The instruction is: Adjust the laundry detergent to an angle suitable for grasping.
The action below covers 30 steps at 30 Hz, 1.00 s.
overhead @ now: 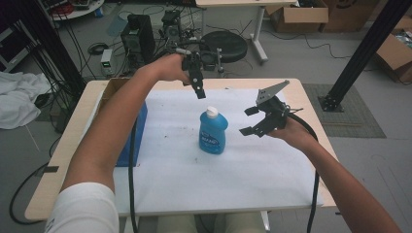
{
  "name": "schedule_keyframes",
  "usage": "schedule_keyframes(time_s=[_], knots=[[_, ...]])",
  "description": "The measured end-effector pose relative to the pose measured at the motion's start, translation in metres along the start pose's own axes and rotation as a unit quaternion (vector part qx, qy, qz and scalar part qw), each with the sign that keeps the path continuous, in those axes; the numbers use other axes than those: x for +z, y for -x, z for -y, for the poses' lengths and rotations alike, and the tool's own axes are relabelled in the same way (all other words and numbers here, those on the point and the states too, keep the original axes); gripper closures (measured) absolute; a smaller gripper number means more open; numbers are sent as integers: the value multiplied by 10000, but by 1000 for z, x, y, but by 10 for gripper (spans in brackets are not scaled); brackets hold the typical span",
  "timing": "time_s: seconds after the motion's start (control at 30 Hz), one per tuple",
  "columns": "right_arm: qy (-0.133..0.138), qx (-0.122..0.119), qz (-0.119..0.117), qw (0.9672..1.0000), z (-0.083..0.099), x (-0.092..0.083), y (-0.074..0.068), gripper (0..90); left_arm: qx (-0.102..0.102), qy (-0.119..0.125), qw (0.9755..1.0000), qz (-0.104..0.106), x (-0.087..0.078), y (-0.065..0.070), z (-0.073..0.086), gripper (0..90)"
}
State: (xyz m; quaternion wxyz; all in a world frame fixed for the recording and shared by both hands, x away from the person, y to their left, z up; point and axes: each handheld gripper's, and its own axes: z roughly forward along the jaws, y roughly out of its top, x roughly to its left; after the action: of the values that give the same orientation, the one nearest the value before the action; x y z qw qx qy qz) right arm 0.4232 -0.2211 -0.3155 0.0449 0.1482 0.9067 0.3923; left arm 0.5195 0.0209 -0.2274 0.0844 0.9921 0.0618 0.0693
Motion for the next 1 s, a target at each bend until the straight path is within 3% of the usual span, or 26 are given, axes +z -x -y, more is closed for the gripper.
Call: schedule_keyframes(time_s=[0.2,0.3,0.43,1.0], knots=[[62,-65,51,9999,-2,4,-9,155,9,-1,10000,-8,0,0,0,209],[289,-42,69,9996,-2,6,-14,157,8,-4,10000,-19,0,1,1,208],[360,2,85,9993,2,11,-17,155,9,-12,10000,-28,0,0,1,208],[517,58,105,9986,0,33,-23,153,7,-31,10000,-27,0,0,2,209]])
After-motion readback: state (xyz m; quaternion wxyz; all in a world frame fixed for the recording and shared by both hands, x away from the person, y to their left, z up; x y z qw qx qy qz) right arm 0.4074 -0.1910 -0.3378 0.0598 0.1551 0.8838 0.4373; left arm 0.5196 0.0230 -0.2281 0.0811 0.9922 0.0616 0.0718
